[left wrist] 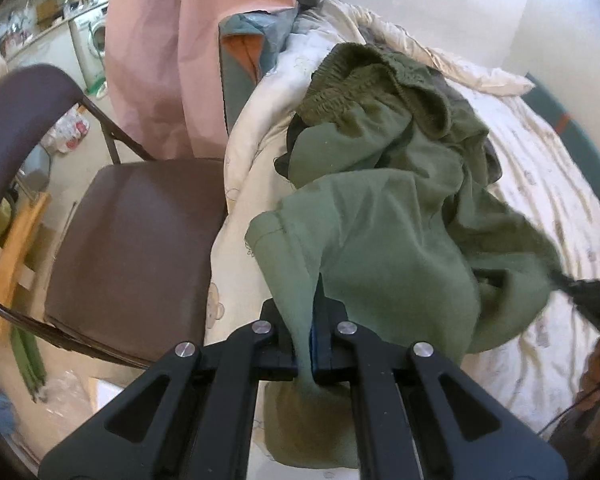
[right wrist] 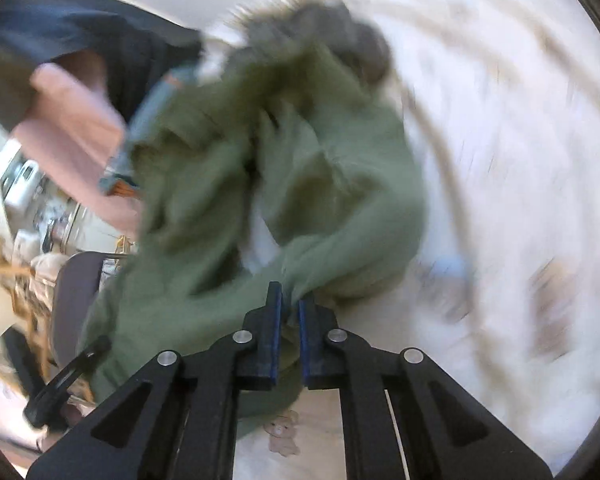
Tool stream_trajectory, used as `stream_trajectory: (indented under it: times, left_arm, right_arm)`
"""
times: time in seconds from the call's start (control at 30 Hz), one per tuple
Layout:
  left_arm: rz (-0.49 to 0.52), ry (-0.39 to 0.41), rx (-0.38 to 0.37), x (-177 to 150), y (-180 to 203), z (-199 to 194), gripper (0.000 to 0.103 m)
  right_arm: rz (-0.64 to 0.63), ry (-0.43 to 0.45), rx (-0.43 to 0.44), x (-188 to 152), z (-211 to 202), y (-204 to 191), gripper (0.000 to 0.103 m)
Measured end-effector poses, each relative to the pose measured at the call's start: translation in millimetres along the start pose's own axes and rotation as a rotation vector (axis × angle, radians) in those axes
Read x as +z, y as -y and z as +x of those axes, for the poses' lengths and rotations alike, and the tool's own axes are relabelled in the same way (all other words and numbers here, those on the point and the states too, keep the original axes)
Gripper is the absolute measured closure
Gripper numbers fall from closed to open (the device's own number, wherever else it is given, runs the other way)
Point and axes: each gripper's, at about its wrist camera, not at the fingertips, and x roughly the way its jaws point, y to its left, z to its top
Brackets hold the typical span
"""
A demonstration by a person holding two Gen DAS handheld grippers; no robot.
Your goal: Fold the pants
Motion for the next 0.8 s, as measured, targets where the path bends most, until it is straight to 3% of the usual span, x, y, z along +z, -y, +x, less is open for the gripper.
stream_trajectory:
  times: [0.17,0.33,0.43,0.5,0.67,0.77,0.8]
  left_arm:
    - [-0.025,0.066,0.001,4.4,-6.2,-16.1,0.1]
    - [-0.04,0.022,-0.058,1.1,-5.8,-11.9,0.1]
    - [-0.001,-0.001,-0.081,-0.8,4.8,-6.7,0.1]
    - [0.04,-0.014,-0.083,-2.6,13.3,-3.5,0.1]
    - [0.079,-0.094,-0.078,-10.6,17.8,9.8,0.099]
    - [0.125,-0.083,-0.047,-13.5,23.7,6.8,0.098]
    - [0.137,-0.074,-0.048,-14.5,26.0,4.0,0.092]
  right_arm:
    - [-0.179,0.1,-0.048,42.6,-100.7,-20.7,0.098]
    - [-0.283,0.204,-0.111,80.2,-185.8,-35.9,0.103]
    - [-0.284,0.122,-0.145,79.5,-171.8,-33.6,0.103]
    - [-0.293,0.024,-0.176,68.4,-138.7,-31.1,0.103]
    - [-0.277,-0.107,-0.248,31.8,-78.8,-6.5,0.098]
    - [-0.264,-0.187,-0.231,3.4,-57.6,-1.2,0.096]
    - [-0.266,-0.227,-0.215,-8.9,-49.3,-3.8,0.09]
